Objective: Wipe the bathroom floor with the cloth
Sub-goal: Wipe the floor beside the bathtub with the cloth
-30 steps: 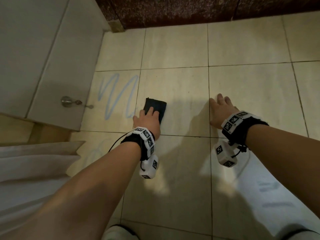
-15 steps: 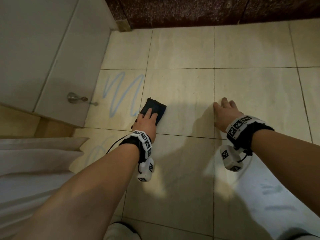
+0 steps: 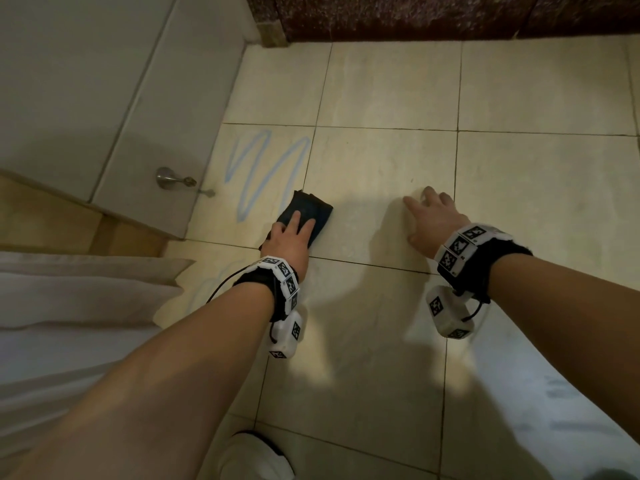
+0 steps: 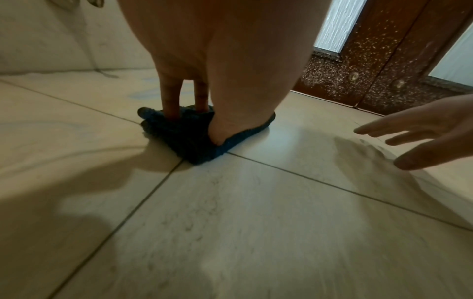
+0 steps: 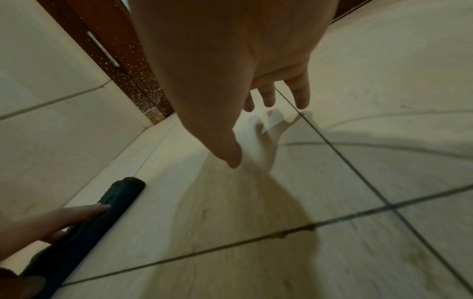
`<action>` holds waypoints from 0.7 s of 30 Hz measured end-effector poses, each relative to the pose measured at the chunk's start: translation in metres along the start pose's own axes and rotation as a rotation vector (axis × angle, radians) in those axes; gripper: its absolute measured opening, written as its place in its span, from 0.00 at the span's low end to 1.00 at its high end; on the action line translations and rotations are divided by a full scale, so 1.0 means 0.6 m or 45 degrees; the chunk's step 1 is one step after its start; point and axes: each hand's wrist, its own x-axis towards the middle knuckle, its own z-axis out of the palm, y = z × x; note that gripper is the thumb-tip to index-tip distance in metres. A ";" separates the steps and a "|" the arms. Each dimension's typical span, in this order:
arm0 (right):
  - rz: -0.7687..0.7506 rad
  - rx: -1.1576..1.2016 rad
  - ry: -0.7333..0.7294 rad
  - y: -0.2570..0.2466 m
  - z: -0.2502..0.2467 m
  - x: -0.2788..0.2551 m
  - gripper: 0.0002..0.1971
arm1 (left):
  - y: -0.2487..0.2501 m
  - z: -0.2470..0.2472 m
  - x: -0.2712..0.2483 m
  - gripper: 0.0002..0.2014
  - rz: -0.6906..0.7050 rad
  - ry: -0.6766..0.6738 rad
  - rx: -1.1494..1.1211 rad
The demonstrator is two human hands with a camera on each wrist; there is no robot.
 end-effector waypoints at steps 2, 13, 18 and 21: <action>-0.007 -0.002 0.010 -0.002 -0.007 0.006 0.37 | -0.003 -0.003 0.003 0.46 -0.003 -0.024 0.004; 0.032 -0.024 0.022 -0.006 -0.016 0.029 0.38 | -0.019 -0.013 0.032 0.47 -0.077 -0.040 -0.048; 0.051 -0.008 0.061 0.000 -0.028 0.053 0.40 | -0.021 -0.021 0.048 0.46 -0.090 -0.017 -0.073; 0.047 -0.007 0.032 0.004 -0.029 0.066 0.41 | -0.027 -0.031 0.061 0.46 -0.075 -0.047 -0.074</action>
